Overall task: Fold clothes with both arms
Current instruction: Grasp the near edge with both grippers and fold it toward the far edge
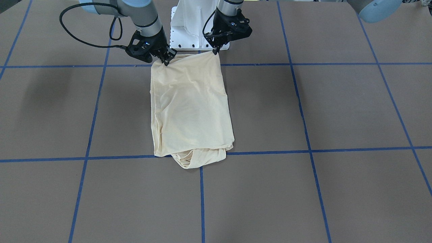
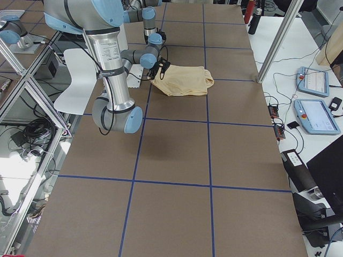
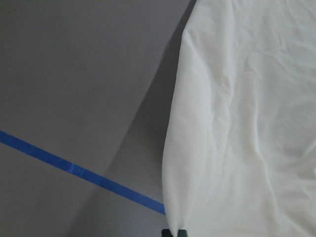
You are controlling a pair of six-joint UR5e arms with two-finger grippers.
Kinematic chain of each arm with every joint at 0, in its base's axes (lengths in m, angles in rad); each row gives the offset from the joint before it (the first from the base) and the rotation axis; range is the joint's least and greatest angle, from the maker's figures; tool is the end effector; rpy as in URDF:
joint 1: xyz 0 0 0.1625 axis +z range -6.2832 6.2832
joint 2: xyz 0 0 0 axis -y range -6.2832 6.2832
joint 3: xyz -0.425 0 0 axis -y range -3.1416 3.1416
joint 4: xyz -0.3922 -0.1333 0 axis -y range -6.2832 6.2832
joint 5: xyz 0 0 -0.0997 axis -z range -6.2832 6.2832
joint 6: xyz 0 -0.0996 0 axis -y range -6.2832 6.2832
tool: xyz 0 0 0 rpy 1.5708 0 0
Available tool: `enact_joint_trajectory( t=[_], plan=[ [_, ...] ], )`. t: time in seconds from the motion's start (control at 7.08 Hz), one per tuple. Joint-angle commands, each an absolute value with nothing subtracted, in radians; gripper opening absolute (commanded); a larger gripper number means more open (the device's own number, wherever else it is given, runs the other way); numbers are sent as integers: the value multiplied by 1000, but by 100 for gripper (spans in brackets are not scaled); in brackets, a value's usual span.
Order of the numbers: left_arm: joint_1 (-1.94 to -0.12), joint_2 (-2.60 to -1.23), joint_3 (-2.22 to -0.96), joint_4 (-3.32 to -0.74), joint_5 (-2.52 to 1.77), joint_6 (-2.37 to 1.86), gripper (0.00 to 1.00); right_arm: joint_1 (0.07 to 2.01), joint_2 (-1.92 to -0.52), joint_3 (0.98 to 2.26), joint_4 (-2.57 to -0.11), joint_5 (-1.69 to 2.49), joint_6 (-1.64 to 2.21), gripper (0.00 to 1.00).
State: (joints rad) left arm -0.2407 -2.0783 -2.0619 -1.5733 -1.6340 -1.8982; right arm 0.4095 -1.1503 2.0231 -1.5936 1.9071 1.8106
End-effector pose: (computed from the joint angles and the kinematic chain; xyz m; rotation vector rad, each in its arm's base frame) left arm 0.5101 -0.2560 0.1739 -0.1023 1.0084 -0.4877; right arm -0.4755 -0.3159 0.2371 -0.2454 -0.8731 0.4619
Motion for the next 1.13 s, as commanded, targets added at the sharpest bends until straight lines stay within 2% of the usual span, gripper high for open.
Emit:
enact_joint_trajectory(
  t=[0.0, 0.28, 0.42, 0.57, 0.71, 0.99],
  plan=[
    [-377, -2095, -2057, -1572, -1661, -1782, 0, 544, -1073, 1958, -1592, 1907, 1741, 0],
    [-518, -2195, -1905, -1592, -1727, -1689, 0, 616, -1005, 1808, -1475, 1905, 1695, 0],
    [-559, -2235, -1793, -1677, -1727, -1674, 0, 649, -974, 1717, -1362, 1902, 1697, 0],
    [-577, -2276, -1646, -1781, -1727, -1672, 0, 669, -910, 1606, -1330, 1901, 1694, 0],
    [-595, -2281, -1558, -1881, -1724, -1671, 0, 670, -853, 1498, -1306, 1896, 1690, 0],
    [-646, -2281, -1487, -1963, -1726, -1642, 0, 676, -844, 1390, -1182, 1888, 1692, 0]
  ],
)
